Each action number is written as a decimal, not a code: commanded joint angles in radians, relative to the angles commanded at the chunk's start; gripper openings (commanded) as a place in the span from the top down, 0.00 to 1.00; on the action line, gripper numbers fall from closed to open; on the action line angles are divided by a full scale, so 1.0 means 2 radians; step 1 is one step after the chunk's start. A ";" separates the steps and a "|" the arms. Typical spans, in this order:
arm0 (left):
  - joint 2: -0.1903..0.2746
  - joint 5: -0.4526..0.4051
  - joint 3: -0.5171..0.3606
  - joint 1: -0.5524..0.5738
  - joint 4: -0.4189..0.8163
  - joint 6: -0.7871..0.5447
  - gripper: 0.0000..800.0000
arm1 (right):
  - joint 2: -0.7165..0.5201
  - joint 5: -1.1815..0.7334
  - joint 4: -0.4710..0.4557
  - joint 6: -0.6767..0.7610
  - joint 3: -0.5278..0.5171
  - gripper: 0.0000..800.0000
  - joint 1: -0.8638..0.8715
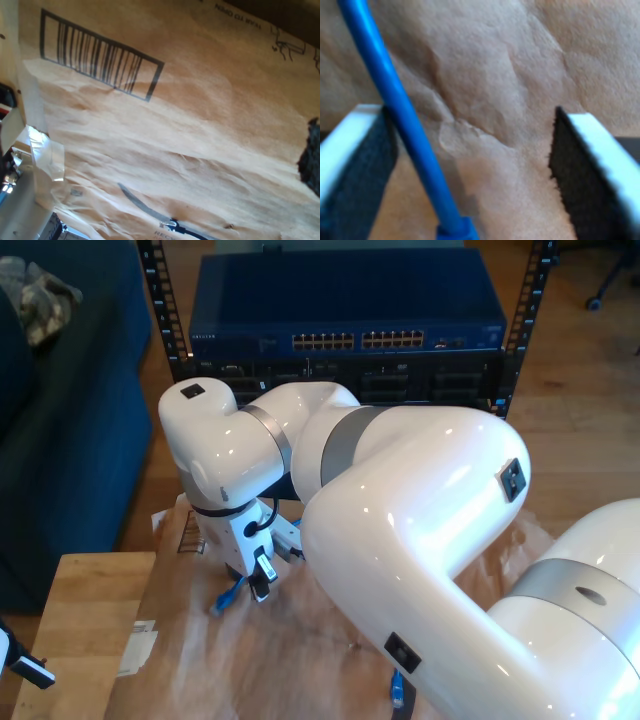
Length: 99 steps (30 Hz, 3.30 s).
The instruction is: Grab the cable and plug it in
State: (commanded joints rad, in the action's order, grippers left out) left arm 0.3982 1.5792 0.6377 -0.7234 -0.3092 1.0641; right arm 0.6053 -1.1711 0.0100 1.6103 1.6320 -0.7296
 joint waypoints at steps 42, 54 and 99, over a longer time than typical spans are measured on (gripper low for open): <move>-0.031 0.107 0.037 -0.002 -0.200 0.012 0.00 | -0.327 -0.009 0.146 0.121 -0.269 1.00 0.117; -0.044 0.129 0.041 0.012 -0.255 0.005 0.00 | -0.351 -0.031 0.237 0.122 -0.280 1.00 0.116; -0.044 0.096 0.068 0.106 -0.339 0.020 0.29 | -0.324 -0.026 0.289 0.168 -0.222 1.00 0.079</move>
State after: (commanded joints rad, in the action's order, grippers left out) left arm 0.3092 1.7710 0.7727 -0.5117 -0.9874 1.1040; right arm -0.0422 -1.2233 0.5884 1.9463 1.1870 -0.5715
